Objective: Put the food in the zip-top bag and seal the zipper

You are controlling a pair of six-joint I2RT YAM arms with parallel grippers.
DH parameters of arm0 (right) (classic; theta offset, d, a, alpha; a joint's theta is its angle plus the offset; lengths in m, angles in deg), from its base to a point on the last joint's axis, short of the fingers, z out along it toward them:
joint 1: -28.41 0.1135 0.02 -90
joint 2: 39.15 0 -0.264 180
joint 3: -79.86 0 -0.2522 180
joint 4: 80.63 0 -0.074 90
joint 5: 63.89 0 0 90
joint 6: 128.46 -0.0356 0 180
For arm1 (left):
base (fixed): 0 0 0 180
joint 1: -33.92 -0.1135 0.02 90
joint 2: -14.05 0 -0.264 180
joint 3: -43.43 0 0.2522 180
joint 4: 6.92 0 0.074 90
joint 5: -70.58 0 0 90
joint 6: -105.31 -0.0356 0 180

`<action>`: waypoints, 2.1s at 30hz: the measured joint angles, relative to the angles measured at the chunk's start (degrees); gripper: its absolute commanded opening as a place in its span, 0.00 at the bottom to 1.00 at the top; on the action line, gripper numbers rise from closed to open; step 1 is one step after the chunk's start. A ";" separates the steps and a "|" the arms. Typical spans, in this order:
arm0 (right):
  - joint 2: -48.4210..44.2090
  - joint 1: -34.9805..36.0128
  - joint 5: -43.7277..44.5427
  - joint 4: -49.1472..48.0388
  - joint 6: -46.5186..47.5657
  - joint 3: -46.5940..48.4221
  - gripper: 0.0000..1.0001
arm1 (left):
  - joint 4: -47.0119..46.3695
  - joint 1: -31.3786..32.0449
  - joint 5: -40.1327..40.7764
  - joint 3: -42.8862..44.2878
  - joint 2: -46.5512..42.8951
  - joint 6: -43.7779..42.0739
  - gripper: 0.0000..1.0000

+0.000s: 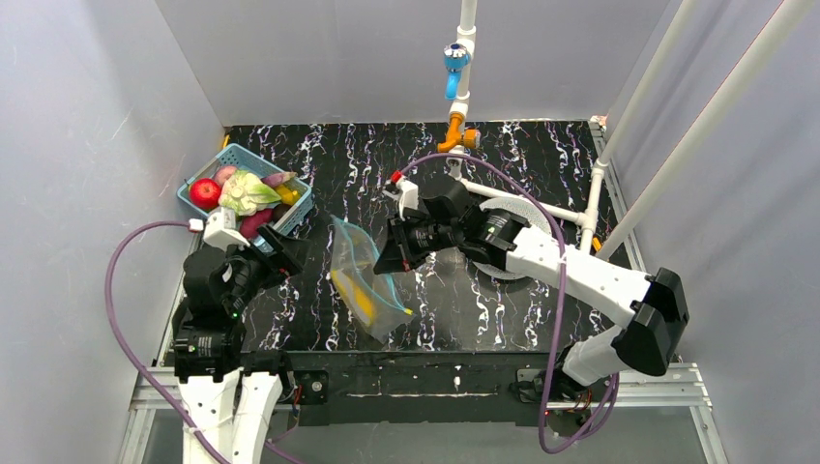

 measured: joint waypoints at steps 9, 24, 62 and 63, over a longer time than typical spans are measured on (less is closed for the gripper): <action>-6.29 -0.04 8.46 3.61 4.81 -1.97 0.01 | 5.79 0.00 12.92 6.99 7.37 -3.50 0.85; -7.96 -0.04 12.72 4.00 7.63 -4.79 0.01 | -10.08 0.00 16.15 7.48 37.57 -11.56 0.77; -3.78 -0.04 13.94 2.84 8.66 -5.90 0.01 | -41.09 0.44 22.10 13.14 70.25 -26.77 0.07; -3.78 -0.04 13.94 2.84 8.66 -5.90 0.01 | -41.00 0.46 22.14 13.22 70.25 -26.84 0.04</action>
